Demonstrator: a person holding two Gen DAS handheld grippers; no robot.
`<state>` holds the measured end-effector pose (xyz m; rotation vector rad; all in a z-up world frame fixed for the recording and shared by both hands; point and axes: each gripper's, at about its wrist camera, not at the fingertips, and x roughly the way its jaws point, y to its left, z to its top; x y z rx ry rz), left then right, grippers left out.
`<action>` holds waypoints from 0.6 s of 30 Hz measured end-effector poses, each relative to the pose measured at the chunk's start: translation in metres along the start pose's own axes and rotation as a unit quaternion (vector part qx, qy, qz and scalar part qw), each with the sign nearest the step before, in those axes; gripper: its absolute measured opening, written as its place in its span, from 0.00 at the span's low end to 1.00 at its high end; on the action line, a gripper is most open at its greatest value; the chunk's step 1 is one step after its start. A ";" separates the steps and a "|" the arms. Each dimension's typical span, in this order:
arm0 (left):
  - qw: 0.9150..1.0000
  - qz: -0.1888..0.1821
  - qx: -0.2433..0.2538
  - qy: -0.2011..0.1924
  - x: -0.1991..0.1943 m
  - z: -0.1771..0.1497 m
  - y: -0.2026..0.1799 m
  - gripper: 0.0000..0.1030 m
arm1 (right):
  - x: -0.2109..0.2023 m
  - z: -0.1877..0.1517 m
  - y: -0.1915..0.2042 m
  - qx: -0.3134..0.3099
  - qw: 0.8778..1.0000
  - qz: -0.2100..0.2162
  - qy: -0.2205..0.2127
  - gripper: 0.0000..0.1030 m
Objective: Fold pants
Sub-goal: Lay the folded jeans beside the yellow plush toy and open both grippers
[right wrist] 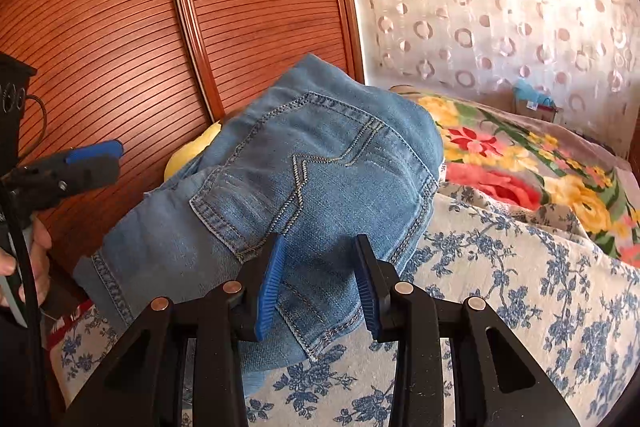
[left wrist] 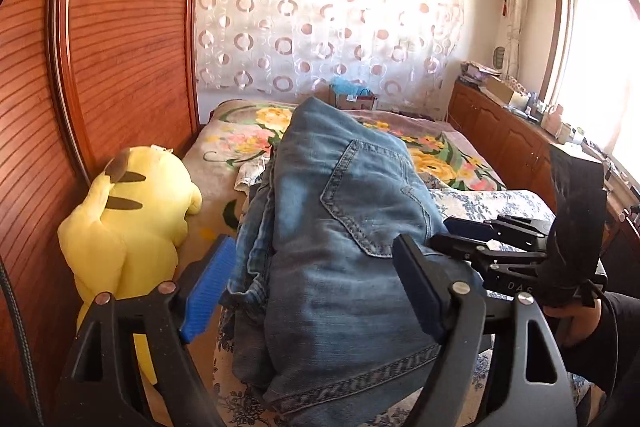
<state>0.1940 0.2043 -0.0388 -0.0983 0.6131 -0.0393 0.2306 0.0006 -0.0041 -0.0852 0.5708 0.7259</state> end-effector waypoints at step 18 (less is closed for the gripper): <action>0.997 -0.039 0.060 -0.027 -0.013 0.000 -0.102 1.00 | -0.134 -0.038 -0.006 0.031 0.996 -0.077 -0.046 0.36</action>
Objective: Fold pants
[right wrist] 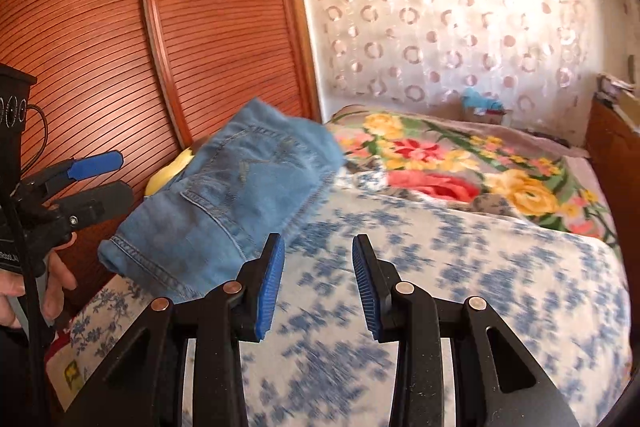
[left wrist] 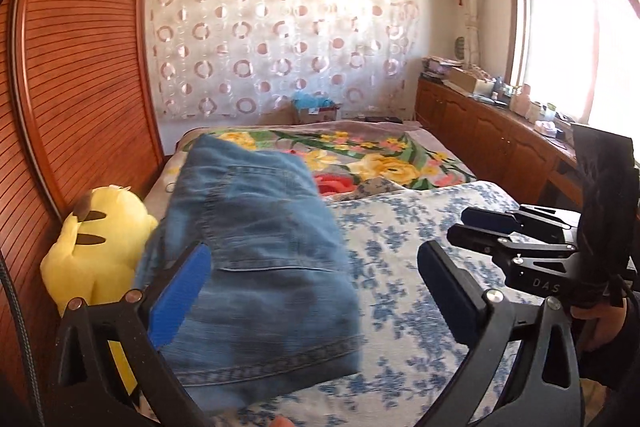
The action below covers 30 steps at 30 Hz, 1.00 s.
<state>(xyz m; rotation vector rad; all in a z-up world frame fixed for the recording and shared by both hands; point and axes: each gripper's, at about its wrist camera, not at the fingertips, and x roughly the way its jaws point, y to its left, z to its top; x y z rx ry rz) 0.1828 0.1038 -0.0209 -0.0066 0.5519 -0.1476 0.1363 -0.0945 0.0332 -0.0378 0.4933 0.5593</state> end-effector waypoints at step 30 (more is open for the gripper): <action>0.999 0.010 0.025 -0.016 -0.054 -0.019 -0.148 1.00 | -0.218 -0.072 -0.014 0.059 0.982 -0.162 -0.073 0.73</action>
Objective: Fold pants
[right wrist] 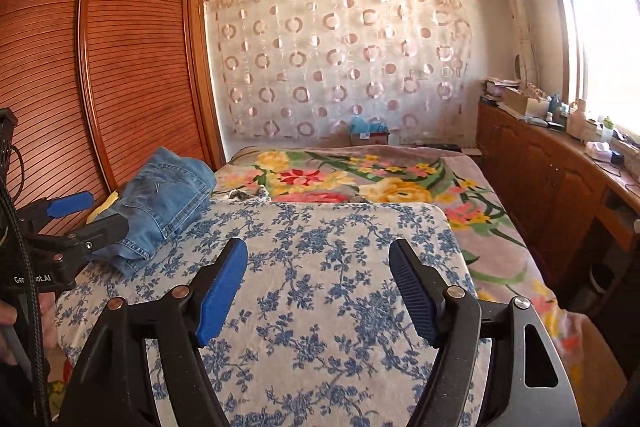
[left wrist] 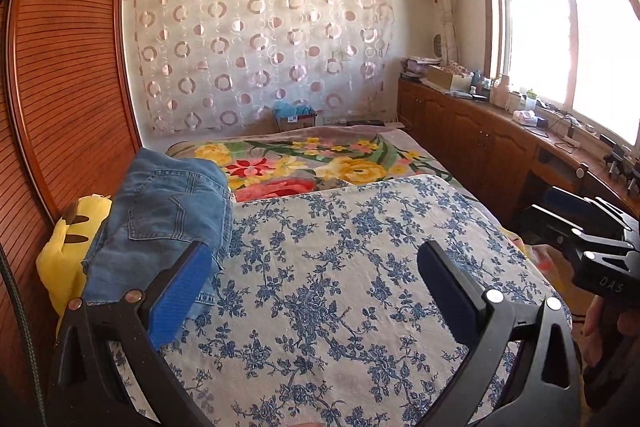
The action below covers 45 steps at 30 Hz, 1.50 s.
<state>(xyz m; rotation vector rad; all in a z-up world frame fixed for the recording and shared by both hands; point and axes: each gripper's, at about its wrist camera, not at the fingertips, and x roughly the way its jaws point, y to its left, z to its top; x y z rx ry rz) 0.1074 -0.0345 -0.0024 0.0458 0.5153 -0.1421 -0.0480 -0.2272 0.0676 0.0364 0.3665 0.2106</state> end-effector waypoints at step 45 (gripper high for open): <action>0.999 0.034 -0.027 0.004 -0.012 -0.033 0.030 1.00 | 0.001 -0.018 0.003 0.003 1.000 -0.008 -0.001 0.73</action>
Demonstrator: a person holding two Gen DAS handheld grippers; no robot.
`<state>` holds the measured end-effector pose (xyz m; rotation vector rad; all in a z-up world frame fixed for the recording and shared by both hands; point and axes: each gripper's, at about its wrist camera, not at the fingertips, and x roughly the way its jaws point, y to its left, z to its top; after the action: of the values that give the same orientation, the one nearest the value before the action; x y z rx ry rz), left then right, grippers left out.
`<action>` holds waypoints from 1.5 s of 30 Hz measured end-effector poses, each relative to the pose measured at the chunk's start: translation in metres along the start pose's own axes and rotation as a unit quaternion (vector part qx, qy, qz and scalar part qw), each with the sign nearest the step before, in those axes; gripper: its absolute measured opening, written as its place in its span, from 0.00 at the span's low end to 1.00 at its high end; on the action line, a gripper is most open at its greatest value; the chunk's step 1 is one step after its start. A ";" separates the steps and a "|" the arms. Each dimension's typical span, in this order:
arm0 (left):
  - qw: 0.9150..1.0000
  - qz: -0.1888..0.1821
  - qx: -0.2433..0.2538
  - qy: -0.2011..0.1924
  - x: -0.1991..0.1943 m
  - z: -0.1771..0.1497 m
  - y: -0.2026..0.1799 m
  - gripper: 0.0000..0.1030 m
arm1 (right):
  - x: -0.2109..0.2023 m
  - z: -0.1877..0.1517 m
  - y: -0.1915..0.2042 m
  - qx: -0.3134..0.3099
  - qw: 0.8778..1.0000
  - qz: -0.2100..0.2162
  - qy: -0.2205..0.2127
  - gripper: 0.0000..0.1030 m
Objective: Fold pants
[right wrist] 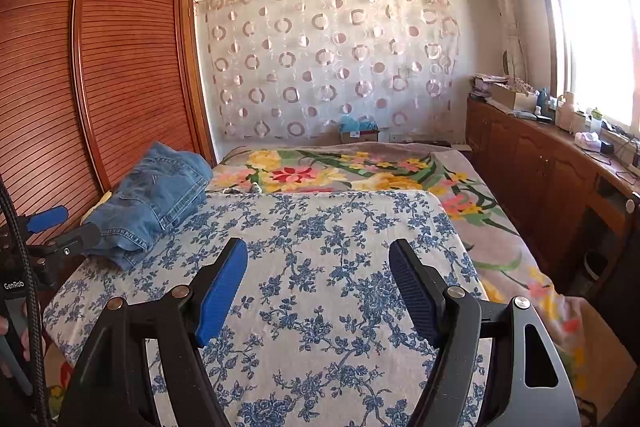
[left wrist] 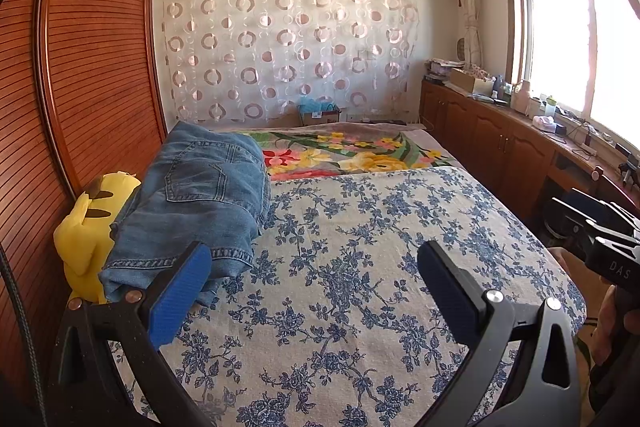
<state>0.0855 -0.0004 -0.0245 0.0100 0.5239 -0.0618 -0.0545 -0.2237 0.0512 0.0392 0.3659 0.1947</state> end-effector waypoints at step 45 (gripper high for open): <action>1.000 -0.003 -0.003 -0.016 -0.010 0.004 -0.005 1.00 | -0.001 -0.003 0.004 -0.001 1.000 -0.003 0.000 0.73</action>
<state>0.0782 -0.0052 -0.0161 0.0019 0.4918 -0.0669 -0.0572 -0.2204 0.0487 0.0357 0.3655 0.1890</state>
